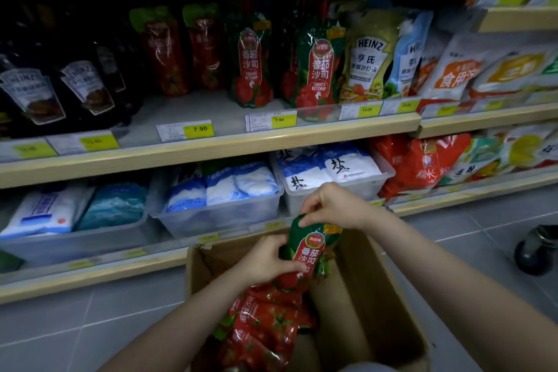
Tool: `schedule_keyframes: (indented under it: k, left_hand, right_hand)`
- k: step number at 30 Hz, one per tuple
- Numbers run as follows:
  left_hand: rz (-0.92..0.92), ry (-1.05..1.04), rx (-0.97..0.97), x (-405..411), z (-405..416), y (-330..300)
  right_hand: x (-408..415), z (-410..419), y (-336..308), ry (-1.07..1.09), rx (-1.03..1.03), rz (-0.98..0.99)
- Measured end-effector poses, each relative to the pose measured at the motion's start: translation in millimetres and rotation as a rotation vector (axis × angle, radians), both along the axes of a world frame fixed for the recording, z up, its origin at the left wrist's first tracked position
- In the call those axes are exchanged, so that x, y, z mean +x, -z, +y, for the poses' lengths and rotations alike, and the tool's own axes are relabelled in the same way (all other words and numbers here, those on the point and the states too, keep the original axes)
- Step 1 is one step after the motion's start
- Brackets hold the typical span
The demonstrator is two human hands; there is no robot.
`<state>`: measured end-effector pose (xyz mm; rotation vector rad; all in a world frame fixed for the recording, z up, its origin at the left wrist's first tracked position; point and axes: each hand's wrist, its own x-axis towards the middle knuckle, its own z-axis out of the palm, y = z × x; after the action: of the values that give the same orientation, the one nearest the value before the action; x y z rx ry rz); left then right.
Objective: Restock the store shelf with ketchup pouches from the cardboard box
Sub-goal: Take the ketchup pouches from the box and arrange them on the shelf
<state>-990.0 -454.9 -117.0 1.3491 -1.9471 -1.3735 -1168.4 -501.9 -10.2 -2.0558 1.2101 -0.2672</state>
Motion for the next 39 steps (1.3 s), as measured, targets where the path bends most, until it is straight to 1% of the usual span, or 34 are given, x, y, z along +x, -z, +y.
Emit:
schedule_keyframes:
  k: [2, 4, 5, 7, 9, 12, 15, 17, 20, 22, 25, 28, 32, 35, 37, 39]
  left_hand:
    - [0.051, -0.053, 0.045, 8, -6, -14]
    - [0.103, -0.115, 0.083, 14, -9, -26]
    - [0.137, -0.151, 0.096, 16, -9, -31]
    - [0.181, -0.182, 0.106, 18, -9, -38]
    - [0.179, -0.152, 0.117, 18, -9, -43]
    - [0.146, -0.105, 0.126, 19, -8, -49]
    - [0.175, -0.154, 0.102, 20, -8, -52]
    - [0.189, -0.188, 0.07, 24, -8, -51]
    - [0.146, -0.174, 0.032, 31, -6, -46]
    - [0.152, -0.194, 0.016, 33, -5, -45]
    - [0.227, -0.251, 0.019, 34, -8, -51]
    - [0.251, -0.262, 0.016, 34, -10, -58]
    - [0.273, -0.283, 0.032, 34, -11, -63]
    - [0.37, -0.39, 0.071, 35, -13, -74]
    - [0.47, -0.494, 0.091, 36, -16, -84]
    - [0.5, -0.564, 0.034, 38, -22, -94]
  right_hand:
    - [1, -5, -8, 0.131, -0.004, -0.153]
    - [-1, -8, -10, 0.233, 0.082, -0.345]
    - [-2, -8, -10, 0.256, 0.128, -0.425]
    - [1, -7, -9, 0.286, 0.16, -0.511]
    - [7, -6, -8, 0.306, 0.147, -0.517]
    - [16, -8, -13, 0.315, 0.119, -0.445]
    - [23, -11, -19, 0.336, 0.103, -0.427]
    - [28, -11, -24, 0.352, 0.108, -0.489]
    - [31, -14, -34, 0.401, 0.095, -0.572]
    - [32, -14, -35, 0.377, 0.11, -0.619]
    - [34, -8, -25, 0.3, 0.184, -0.646]
    - [34, -5, -18, 0.31, 0.238, -0.636]
    - [36, -12, -28, 0.317, 0.248, -0.606]
    - [31, -8, -29, 0.27, 0.199, -0.691]
    - [25, -1, -21, 0.304, 0.154, -0.656]
    - [23, 6, -11, 0.375, 0.142, -0.562]
